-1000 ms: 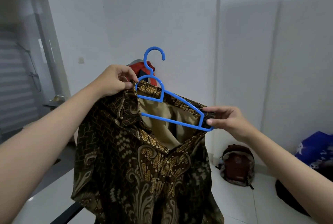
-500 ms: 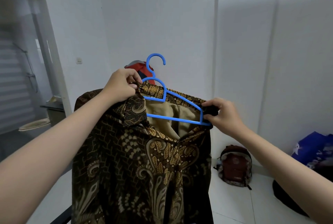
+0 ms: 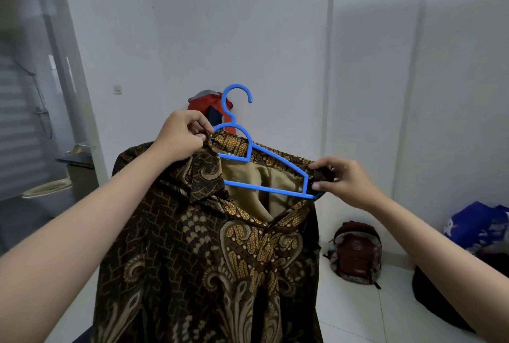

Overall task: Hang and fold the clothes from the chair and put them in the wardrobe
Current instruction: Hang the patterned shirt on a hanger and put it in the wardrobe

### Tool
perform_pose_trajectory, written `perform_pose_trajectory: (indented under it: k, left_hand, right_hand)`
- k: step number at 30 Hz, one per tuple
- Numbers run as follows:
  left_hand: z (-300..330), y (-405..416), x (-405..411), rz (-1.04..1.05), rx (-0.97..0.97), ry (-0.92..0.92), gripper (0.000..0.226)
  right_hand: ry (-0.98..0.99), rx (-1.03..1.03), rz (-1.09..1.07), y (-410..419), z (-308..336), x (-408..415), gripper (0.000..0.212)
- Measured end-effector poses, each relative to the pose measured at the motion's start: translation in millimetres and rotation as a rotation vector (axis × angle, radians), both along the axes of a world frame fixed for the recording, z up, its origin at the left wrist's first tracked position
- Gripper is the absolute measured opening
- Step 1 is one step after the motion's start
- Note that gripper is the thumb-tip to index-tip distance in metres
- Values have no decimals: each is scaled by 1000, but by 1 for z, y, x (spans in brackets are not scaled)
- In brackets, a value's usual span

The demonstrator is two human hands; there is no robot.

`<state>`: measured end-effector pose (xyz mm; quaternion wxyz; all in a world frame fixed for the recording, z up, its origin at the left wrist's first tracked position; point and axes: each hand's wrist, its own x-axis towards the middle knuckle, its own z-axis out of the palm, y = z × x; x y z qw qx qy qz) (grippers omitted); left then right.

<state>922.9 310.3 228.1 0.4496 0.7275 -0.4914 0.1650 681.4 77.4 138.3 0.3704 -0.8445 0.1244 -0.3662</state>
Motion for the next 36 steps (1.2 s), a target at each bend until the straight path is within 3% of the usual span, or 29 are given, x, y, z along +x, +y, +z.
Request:
perform_pose_trajectory:
  k: [4, 6, 10, 15, 20, 24, 30, 36]
  left_hand:
    - [2, 9, 16, 3, -22, 21, 43]
    - [2, 11, 18, 7, -22, 22, 43]
    - [1, 8, 15, 34, -27, -13, 39]
    - [-1, -2, 0, 111, -47, -58, 27]
    - [-11, -22, -30, 114, -48, -80, 26]
    - [-13, -37, -44, 96, -98, -65, 27]
    - [-12, -32, -41, 52, -149, -21, 28]
    - [-11, -20, -33, -11, -134, 37, 39]
  right_hand:
    - [-95, 349, 262, -8, 3, -12, 19]
    - [-74, 336, 258, -9, 2, -13, 12]
    - [-88, 207, 122, -5, -2, -5, 32]
    - [-203, 156, -142, 13, -16, 9, 31]
    - [-314, 316, -46, 57, -28, 24, 25]
    - [-215, 154, 119, 78, -26, 30, 18]
    - [8, -104, 158, 68, -9, 25, 9]
    - [-216, -199, 135, 62, 35, 21, 16]
